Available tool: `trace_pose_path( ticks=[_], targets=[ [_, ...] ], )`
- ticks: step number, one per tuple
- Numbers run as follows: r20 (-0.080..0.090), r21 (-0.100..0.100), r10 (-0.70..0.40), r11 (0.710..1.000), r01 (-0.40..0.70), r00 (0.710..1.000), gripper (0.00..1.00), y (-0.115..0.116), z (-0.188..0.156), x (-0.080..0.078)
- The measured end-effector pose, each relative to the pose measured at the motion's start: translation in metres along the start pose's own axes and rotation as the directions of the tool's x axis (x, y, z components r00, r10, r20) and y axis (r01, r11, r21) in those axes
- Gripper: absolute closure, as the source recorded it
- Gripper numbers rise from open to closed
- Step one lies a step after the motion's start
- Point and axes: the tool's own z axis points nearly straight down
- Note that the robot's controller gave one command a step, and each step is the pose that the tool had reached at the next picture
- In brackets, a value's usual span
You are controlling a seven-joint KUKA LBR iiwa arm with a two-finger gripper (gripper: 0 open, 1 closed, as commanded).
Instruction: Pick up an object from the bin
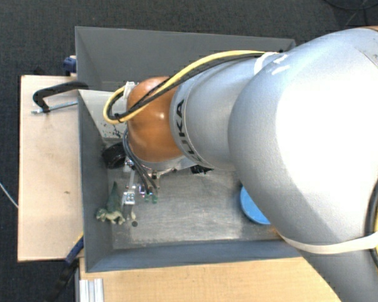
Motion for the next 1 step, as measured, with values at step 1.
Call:
trace_pose_path(
  ticks=[1],
  targets=[
    [0.006,-0.003,-0.063,0.998,0.063,0.998,0.00,-0.0026,0.0190,0.0218]
  ],
)
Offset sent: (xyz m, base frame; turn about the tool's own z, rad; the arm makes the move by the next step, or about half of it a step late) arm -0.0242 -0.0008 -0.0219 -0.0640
